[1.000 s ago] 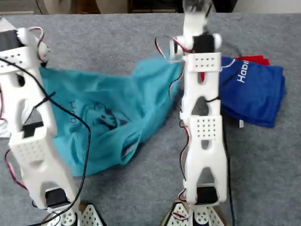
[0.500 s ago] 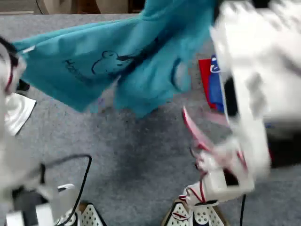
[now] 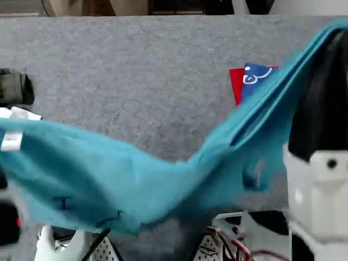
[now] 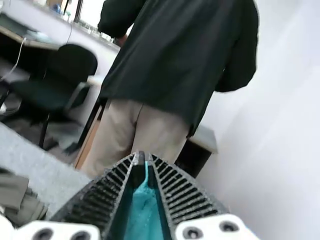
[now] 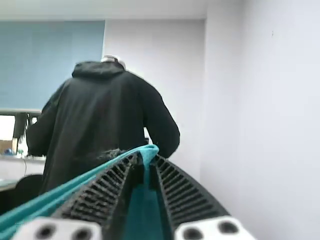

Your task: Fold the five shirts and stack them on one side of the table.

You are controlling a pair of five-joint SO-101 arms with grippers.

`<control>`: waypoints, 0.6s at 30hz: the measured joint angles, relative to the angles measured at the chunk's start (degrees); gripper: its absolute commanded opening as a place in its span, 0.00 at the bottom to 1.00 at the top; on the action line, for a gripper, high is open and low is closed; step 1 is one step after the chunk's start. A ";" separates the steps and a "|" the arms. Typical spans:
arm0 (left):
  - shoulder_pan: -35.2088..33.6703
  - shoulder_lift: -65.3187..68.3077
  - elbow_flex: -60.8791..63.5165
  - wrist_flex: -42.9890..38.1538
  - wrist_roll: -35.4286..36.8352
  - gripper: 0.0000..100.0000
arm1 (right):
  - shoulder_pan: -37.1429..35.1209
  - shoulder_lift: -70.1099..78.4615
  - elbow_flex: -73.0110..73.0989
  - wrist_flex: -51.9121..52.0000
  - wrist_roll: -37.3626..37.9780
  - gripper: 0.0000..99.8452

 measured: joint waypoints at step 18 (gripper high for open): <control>-0.44 -22.68 45.36 0.00 -5.27 0.02 | -9.93 3.25 3.78 2.20 0.44 0.00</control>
